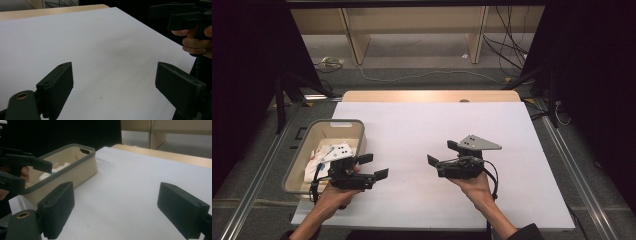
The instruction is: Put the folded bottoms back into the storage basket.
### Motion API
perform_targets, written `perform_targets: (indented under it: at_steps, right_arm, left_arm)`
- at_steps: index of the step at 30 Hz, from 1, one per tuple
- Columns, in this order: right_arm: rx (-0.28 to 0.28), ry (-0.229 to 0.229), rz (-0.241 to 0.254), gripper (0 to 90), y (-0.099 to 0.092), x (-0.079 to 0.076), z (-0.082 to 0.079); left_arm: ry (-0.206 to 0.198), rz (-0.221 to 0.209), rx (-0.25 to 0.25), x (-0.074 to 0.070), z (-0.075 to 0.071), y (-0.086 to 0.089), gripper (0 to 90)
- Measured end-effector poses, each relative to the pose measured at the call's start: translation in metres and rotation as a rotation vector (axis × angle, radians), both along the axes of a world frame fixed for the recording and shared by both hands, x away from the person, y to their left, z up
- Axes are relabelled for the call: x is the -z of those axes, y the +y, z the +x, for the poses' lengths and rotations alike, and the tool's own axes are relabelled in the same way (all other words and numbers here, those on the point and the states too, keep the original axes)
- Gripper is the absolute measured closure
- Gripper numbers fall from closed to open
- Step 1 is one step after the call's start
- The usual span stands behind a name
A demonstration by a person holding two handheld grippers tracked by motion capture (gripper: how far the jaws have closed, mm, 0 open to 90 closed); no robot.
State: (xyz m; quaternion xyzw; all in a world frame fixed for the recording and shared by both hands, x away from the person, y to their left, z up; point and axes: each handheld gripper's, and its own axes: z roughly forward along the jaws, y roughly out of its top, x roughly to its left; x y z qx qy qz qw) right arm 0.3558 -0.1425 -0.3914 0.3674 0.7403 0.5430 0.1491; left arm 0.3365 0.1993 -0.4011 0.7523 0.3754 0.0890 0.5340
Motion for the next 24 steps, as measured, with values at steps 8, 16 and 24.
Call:
perform_targets:
  at_steps: [8,16,24]
  right_arm:
    - [0.004,-0.001,0.000,15.0,-0.008,0.001,-0.009]
    - [0.015,0.000,0.004,15.1,-0.018,0.002,-0.017]
    - [0.017,0.003,-0.002,15.1,-0.022,0.004,-0.024]
  left_arm:
    - [-0.017,-0.009,-0.002,0.000,-0.003,0.001,14.8]
    - [-0.023,-0.004,0.006,0.000,-0.005,0.000,14.4]
    - [-0.027,-0.007,0.009,0.000,-0.008,0.001,13.7]
